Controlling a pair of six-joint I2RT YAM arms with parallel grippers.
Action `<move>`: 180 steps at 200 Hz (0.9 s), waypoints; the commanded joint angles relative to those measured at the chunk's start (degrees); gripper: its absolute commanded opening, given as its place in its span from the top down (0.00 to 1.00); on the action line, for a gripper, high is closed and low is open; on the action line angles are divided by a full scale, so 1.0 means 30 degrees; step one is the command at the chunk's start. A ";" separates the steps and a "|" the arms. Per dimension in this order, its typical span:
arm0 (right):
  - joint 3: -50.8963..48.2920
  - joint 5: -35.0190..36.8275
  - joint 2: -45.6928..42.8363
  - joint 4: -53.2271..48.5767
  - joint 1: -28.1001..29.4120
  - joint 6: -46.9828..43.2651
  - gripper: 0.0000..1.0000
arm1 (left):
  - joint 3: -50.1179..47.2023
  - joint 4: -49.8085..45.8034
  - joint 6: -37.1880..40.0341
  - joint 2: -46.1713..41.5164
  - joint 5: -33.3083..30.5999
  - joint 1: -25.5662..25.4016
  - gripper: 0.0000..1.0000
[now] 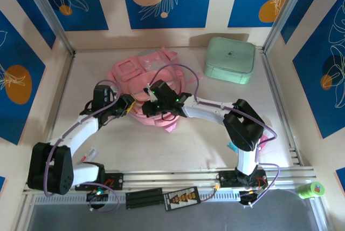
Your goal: Pack books, pencil case, and school supplies into a backpack
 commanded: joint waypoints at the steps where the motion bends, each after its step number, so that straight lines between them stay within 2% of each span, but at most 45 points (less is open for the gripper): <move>1: 0.0596 -0.0958 -0.0186 0.0314 0.0422 -0.0473 1.00 | 0.1043 -0.0729 -0.0066 0.0765 -0.0175 0.0108 0.70; 74: 0.0701 -0.0464 -0.0154 0.0061 0.0421 -0.0226 1.00 | 0.1025 -0.1148 -0.0882 0.1224 -0.0731 0.0119 0.70; 89: 0.0752 -0.0134 -0.0146 -0.0096 0.0464 -0.0311 1.00 | 0.1018 -0.0798 -0.0947 0.1259 -0.0788 0.0104 0.75; 126: 0.0748 0.2185 -0.0130 -0.1333 0.0695 -0.0911 1.00 | 0.1598 -0.0035 -0.1035 0.1483 -0.0301 0.0124 1.00; 154: 0.0869 0.3771 -0.0035 -0.2567 0.0839 -0.1592 1.00 | 0.1754 0.0162 -0.1157 0.1293 0.0137 0.0103 1.00; 180: 0.1575 0.3595 0.0393 -0.2930 0.1124 -0.1960 0.85 | 0.1727 0.0264 -0.1346 0.1119 0.0621 0.0079 1.00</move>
